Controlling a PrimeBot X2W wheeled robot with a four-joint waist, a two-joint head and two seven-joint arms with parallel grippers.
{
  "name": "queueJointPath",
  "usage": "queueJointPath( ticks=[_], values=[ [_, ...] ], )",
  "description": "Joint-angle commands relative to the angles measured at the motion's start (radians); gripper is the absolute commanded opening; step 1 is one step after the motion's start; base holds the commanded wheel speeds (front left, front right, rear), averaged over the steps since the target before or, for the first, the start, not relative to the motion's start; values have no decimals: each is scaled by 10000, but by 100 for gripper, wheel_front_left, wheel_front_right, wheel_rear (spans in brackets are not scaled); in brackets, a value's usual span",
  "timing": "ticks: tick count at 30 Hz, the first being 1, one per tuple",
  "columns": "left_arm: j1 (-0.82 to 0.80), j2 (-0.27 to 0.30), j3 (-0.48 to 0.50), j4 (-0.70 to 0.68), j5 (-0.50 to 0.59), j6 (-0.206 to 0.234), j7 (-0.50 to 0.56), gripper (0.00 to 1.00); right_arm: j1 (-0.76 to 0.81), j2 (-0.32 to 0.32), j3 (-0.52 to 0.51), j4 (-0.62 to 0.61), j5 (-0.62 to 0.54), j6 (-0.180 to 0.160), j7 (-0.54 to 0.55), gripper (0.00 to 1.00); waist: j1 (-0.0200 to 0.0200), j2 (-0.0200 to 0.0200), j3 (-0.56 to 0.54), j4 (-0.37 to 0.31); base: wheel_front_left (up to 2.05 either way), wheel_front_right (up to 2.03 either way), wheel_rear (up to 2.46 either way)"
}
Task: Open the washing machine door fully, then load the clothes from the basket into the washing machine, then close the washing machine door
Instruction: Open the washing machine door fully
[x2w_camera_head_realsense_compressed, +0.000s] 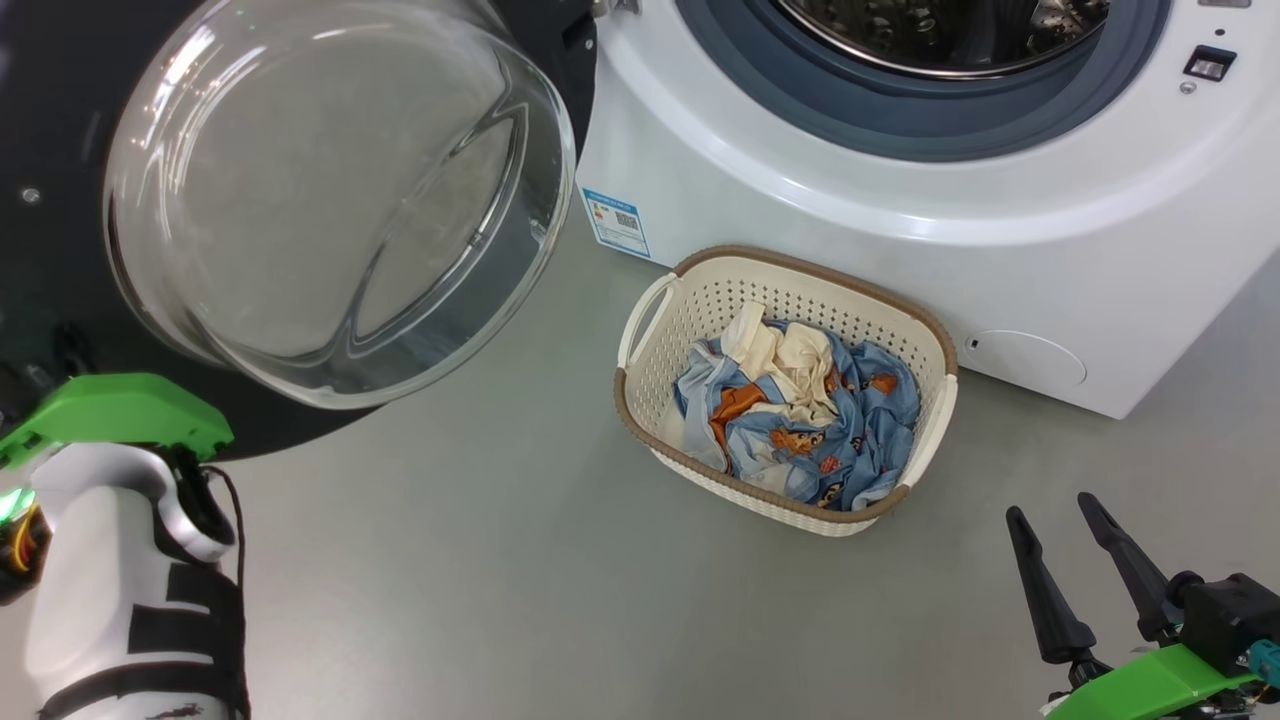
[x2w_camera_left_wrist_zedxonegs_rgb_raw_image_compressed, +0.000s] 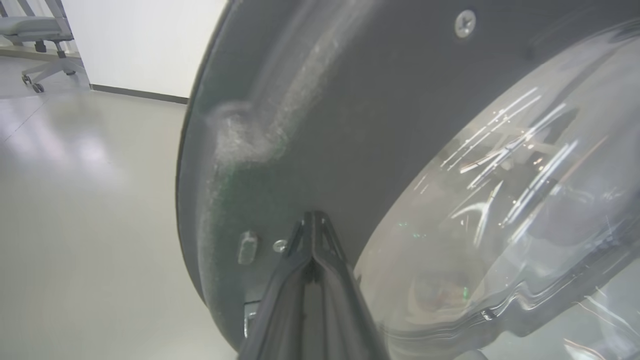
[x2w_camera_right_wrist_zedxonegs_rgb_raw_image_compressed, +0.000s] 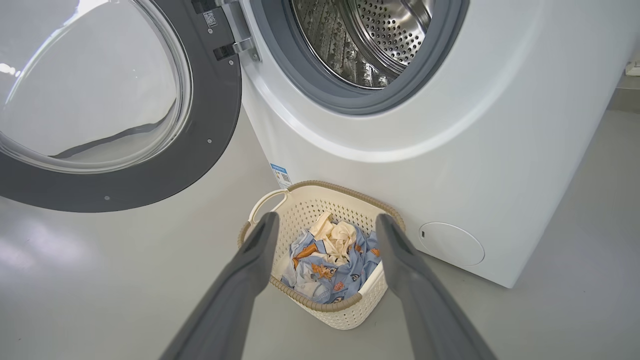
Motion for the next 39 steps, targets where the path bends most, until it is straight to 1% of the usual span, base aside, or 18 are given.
queueJointPath(
  ticks=[1,7,12,16,22,24,25,26,29,30,31,32,34,39],
  values=[
    [-307,702,383,-134,196,-22,-62,0,-53,-18,146,-249,97,16,-118,100,0,0,-37,-12,0,0,0],
    [-347,696,675,75,375,-55,-62,0,12,57,65,-254,87,16,-118,100,0,0,-140,-28,0,0,0],
    [-212,522,807,9,468,-242,-62,0,67,220,45,-248,40,16,-118,100,0,0,-348,-40,0,0,0],
    [-86,427,910,45,504,-275,-63,0,88,337,80,-185,58,16,-118,100,0,0,-574,-56,0,0,0],
    [169,312,933,-252,446,-454,-63,0,94,521,129,-123,96,16,-118,100,0,0,-918,-83,0,0,0],
    [286,289,873,-376,411,-543,-63,25,116,591,114,-117,97,16,-118,100,0,0,-1032,-98,0,0,0],
    [349,280,855,-432,356,-602,-63,30,136,630,96,-117,96,16,-118,100,0,0,-1093,-107,0,0,0],
    [419,274,813,-495,320,-661,-63,32,165,673,75,-120,94,16,-118,100,0,0,-1150,-117,0,0,0],
    [632,263,615,-705,152,-873,-63,49,268,787,18,-144,72,16,-118,100,0,0,-1298,-152,0,0,0],
    [699,261,496,-767,39,-936,-63,65,304,826,-10,-162,57,16,-118,100,0,0,-1342,-166,0,0,0],
    [769,261,361,-846,-77,-988,-63,87,341,863,-40,-187,38,16,-118,100,0,0,-1386,-181,0,0,0],
    [850,260,202,-934,-182,-1038,-63,98,380,902,-73,-216,15,16,-118,100,0,0,-1444,-200,0,0,0],
    [1080,259,-221,-1102,-249,-1137,-63,100,467,988,-128,-274,-35,16,-118,100,0,0,-1560,-277,0,0,0],
    [1782,258,-898,-1945,-367,-1105,-63,100,485,1093,-128,-414,-141,16,-118,100,0,0,-1662,-830,0,0,0]
  ],
)
